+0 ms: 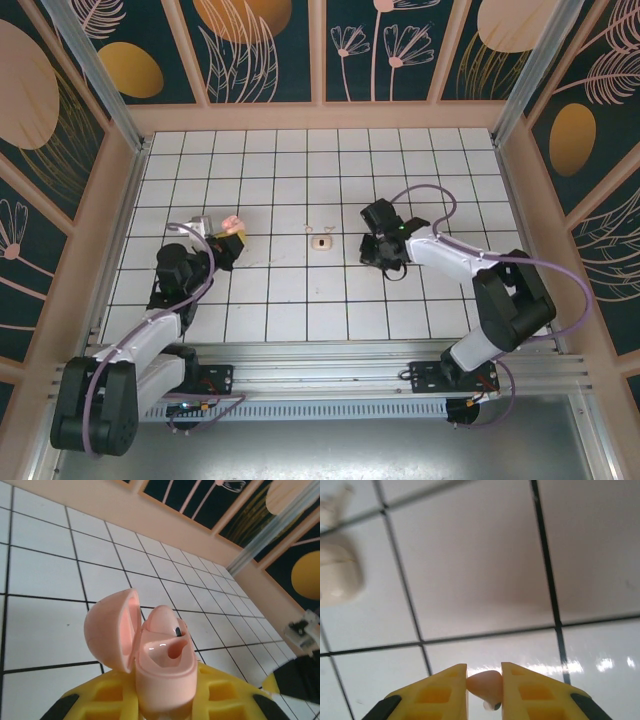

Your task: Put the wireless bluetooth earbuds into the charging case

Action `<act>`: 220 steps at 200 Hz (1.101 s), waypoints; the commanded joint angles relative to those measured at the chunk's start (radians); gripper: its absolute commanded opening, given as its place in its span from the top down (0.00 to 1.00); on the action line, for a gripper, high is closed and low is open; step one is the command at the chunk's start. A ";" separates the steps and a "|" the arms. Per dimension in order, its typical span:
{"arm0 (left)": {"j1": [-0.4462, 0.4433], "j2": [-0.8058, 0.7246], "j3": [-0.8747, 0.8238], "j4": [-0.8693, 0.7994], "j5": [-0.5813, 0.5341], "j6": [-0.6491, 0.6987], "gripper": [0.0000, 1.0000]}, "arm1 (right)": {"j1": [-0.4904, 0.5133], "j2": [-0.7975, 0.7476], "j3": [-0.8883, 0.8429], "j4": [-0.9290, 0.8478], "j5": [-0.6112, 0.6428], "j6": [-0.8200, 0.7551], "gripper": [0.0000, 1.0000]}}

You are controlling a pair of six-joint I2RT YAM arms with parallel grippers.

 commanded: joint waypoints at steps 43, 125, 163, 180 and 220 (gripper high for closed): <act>-0.055 -0.020 0.268 -0.280 0.086 0.324 0.97 | 0.009 -0.045 0.092 0.270 0.073 -0.194 0.80; -0.075 -0.028 0.370 -0.387 0.228 0.665 0.95 | 0.056 -0.140 0.015 0.644 -0.040 -0.350 0.81; -0.081 -0.018 0.359 -0.390 0.268 0.723 0.96 | 0.130 -0.129 0.011 0.764 -0.060 -0.417 0.81; -0.081 -0.012 0.363 -0.397 0.278 0.743 0.96 | 0.164 -0.128 0.011 0.796 -0.078 -0.457 0.81; -0.081 -0.008 0.356 -0.398 0.327 0.779 0.98 | 0.192 -0.163 -0.035 0.896 -0.169 -0.503 0.82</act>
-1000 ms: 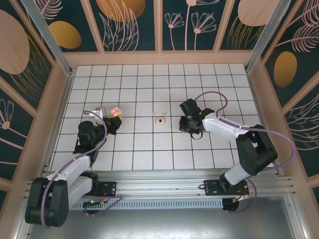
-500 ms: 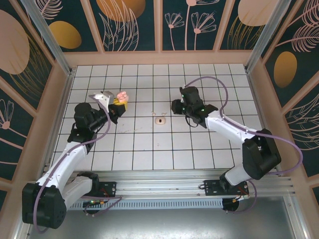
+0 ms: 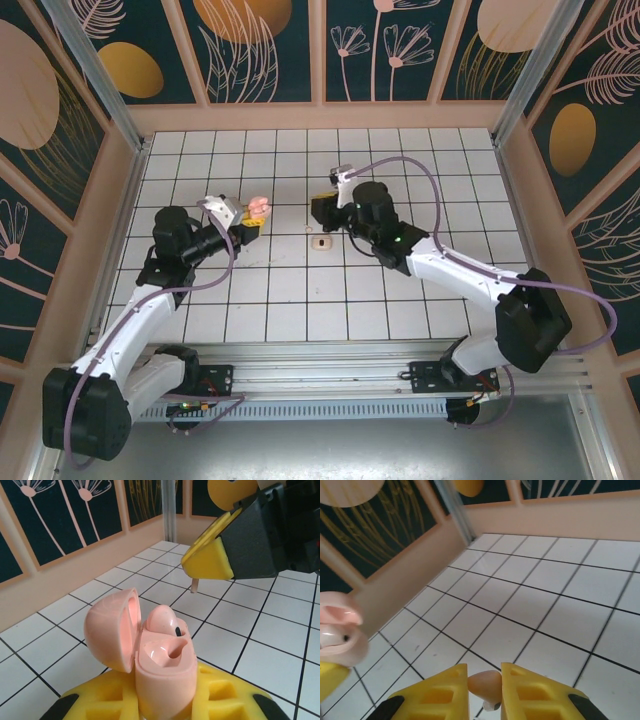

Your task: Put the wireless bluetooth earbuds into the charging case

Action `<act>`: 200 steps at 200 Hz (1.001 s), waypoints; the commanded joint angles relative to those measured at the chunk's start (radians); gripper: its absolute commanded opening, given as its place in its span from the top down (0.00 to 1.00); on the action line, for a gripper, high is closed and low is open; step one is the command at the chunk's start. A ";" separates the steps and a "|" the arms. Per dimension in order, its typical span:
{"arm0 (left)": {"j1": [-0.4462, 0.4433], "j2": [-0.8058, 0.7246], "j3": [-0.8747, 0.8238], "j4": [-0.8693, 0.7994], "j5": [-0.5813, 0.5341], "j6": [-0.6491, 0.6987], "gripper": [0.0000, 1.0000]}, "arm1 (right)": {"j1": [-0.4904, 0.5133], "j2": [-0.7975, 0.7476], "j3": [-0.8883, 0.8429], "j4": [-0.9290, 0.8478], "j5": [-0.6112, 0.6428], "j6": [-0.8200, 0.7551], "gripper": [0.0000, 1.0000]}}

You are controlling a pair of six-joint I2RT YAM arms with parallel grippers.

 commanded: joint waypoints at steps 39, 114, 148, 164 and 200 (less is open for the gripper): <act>-0.008 0.033 0.011 -0.008 0.061 0.086 0.97 | 0.024 -0.089 -0.075 0.189 -0.102 -0.095 0.81; -0.015 0.044 -0.017 0.036 0.104 0.062 0.97 | 0.067 -0.033 0.006 0.231 -0.203 -0.155 0.81; -0.015 0.047 -0.022 0.049 0.117 0.046 0.97 | 0.089 0.031 0.063 0.244 -0.240 -0.169 0.81; -0.015 0.047 -0.025 0.058 0.115 0.035 0.97 | 0.096 0.054 0.081 0.254 -0.254 -0.170 0.81; -0.015 0.043 -0.030 0.086 0.117 0.003 0.97 | 0.103 0.088 0.098 0.264 -0.267 -0.171 0.81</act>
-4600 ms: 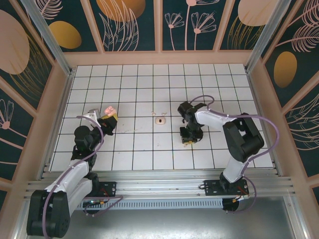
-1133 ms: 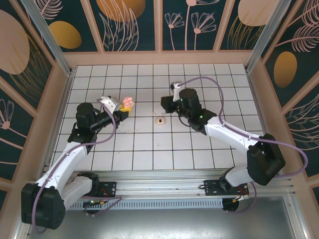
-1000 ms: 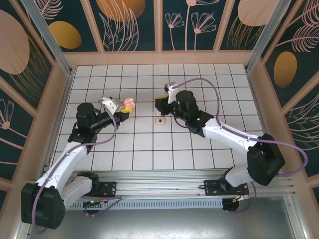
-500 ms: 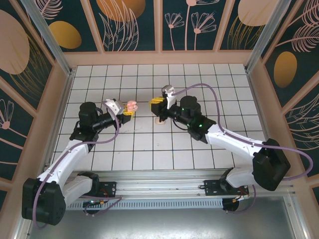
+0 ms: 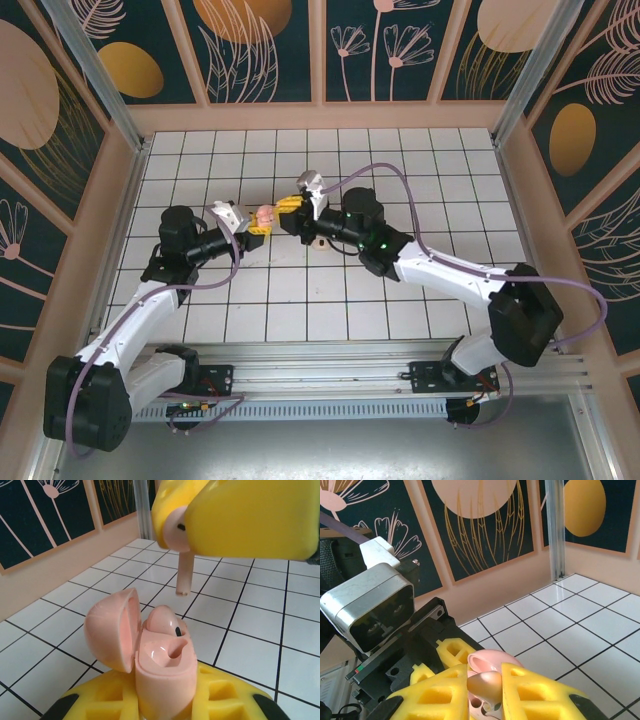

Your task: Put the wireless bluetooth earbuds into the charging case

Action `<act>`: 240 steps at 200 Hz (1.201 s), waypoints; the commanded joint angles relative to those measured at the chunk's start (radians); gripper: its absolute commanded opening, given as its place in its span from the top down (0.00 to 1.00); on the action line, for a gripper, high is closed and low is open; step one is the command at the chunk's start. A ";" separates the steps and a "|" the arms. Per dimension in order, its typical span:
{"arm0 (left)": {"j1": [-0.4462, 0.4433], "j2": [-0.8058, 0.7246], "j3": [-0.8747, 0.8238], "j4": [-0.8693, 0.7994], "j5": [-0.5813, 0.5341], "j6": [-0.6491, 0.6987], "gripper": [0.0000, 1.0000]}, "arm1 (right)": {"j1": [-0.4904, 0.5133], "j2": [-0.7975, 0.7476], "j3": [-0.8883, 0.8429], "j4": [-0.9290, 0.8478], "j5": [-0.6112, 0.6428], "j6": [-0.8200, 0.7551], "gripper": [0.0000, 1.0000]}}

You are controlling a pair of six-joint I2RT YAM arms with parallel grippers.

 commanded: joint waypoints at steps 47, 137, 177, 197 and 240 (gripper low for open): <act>-0.006 0.005 -0.014 0.076 0.035 -0.053 0.97 | 0.017 0.029 0.033 0.060 -0.039 -0.023 0.81; -0.007 0.006 -0.007 0.094 0.041 -0.082 0.97 | 0.035 0.054 0.053 -0.031 0.058 -0.076 0.81; -0.008 0.001 -0.003 0.097 0.039 -0.088 0.97 | 0.044 0.054 0.061 -0.078 0.101 -0.106 0.82; -0.008 -0.004 -0.003 0.096 0.041 -0.087 0.97 | 0.047 0.055 0.074 -0.108 0.108 -0.124 0.81; -0.007 -0.020 -0.009 0.062 0.046 -0.012 0.97 | 0.048 0.072 0.106 -0.144 0.053 -0.148 0.81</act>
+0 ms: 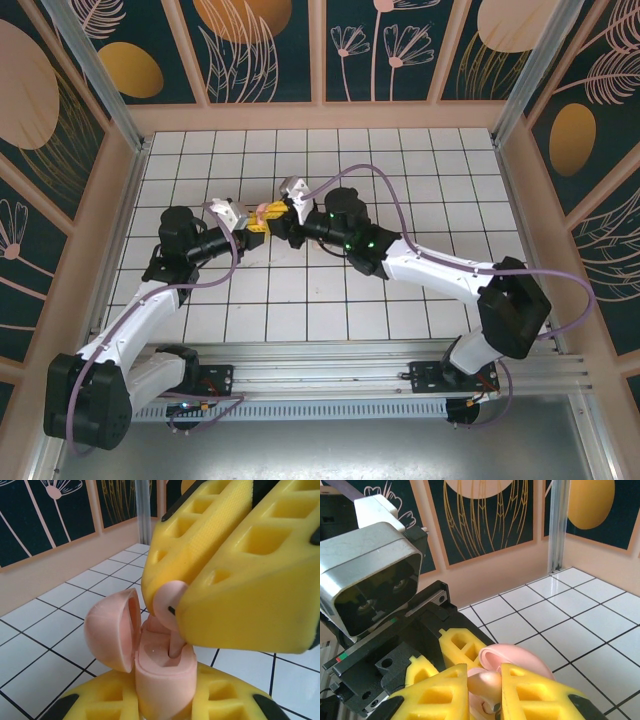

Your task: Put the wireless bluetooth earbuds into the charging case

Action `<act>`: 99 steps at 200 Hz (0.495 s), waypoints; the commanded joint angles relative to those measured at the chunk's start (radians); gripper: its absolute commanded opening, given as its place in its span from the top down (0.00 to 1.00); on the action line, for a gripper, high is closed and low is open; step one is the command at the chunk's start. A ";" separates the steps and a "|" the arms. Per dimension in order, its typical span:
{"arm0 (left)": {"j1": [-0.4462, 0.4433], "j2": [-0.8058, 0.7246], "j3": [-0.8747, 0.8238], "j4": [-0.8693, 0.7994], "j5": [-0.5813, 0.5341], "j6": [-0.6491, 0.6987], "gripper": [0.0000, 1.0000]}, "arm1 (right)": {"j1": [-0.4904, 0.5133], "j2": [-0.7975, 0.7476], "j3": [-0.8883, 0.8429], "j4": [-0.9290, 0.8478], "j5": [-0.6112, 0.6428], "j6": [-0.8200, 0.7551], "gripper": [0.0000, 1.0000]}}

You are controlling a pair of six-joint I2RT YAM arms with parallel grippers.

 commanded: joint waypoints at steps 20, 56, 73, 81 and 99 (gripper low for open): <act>-0.005 -0.034 -0.009 0.027 0.033 0.042 0.97 | 0.002 0.041 0.057 -0.060 -0.033 -0.039 0.81; -0.006 -0.026 -0.004 0.028 0.037 0.034 0.96 | 0.001 0.050 0.066 -0.064 -0.033 -0.019 0.70; -0.006 -0.024 -0.006 0.031 0.037 0.032 0.96 | -0.004 0.036 0.055 -0.039 -0.020 0.002 0.62; -0.006 -0.023 -0.006 0.033 0.039 0.031 0.96 | -0.008 0.025 0.048 -0.027 -0.019 0.012 0.60; -0.007 -0.018 -0.006 0.034 0.042 0.033 0.96 | -0.025 -0.012 0.016 0.012 -0.047 0.037 0.56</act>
